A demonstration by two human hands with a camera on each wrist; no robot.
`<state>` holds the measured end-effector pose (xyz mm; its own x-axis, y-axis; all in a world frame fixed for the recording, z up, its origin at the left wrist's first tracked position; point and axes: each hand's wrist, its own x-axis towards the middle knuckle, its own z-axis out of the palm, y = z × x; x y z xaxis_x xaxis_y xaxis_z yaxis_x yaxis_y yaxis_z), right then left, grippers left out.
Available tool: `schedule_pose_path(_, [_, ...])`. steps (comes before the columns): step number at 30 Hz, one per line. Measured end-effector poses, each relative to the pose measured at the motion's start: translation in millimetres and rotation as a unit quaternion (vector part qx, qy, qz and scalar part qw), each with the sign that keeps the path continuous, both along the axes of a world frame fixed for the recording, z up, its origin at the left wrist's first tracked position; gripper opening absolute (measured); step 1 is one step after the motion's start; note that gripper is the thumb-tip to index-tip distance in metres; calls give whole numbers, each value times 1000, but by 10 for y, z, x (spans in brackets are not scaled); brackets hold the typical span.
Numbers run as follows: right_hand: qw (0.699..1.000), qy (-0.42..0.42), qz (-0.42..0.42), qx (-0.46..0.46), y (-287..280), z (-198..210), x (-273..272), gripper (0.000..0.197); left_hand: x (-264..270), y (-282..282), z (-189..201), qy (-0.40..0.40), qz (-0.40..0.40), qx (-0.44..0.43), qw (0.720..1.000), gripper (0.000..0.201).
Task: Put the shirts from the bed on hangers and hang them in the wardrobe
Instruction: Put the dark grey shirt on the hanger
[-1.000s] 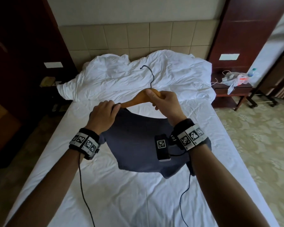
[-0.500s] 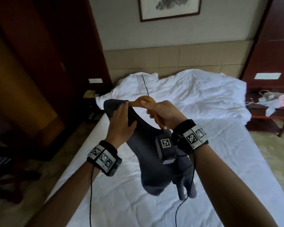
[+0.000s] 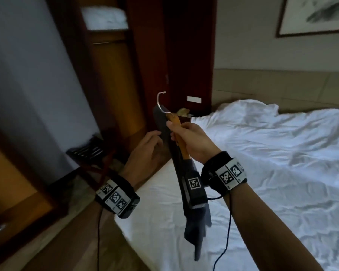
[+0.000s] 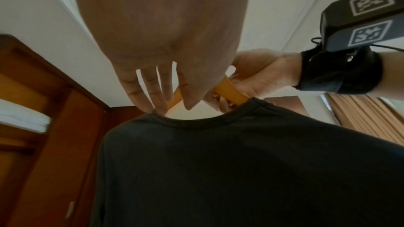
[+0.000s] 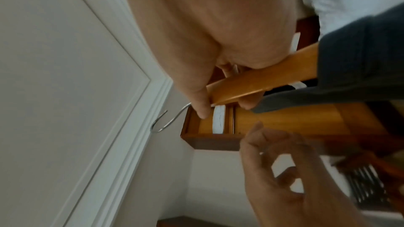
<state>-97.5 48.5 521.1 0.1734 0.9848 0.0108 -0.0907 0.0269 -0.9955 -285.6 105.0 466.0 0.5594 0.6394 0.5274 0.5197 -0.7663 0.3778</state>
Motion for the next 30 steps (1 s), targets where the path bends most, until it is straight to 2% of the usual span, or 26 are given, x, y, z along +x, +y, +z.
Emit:
schedule_pose_path(2, [1000,21,20,-8,332,81,-452,38,-520,120,92,-7,-3,6,1000,16])
schedule_pose_path(5, [997,65,37,-31,766,227,-1143,27,-1203,336,159,-25,14,-60,998,15])
schedule_pose_path(7, [993,92,64,-36,1086,283,-1738,20,-1732,482,198,-40,28,-95,994,25])
schedule_pose_path(11, [990,100,96,-6,1633,355,-2771,22,-2604,713,367,-56,30,-160,985,53])
schedule_pose_path(14, [987,98,127,20,2023,435,-3468,26,-3227,977,449,-63,74,-203,974,58])
schedule_pose_path(18, [980,76,176,46,2552,503,-4235,33,-3963,1327,538,-32,144,-178,973,44])
schedule_pose_path(21, [975,32,208,71,2978,498,-4781,36,-4523,1658,656,-97,207,-155,961,31])
schedule_pose_path(24, [968,-6,235,84,3453,409,-5327,40,-5086,2064,771,-203,242,-84,945,28])
schedule_pose_path(30, [936,-44,327,121,4411,236,-6451,44,-5951,3081,1036,-162,334,40,928,28])
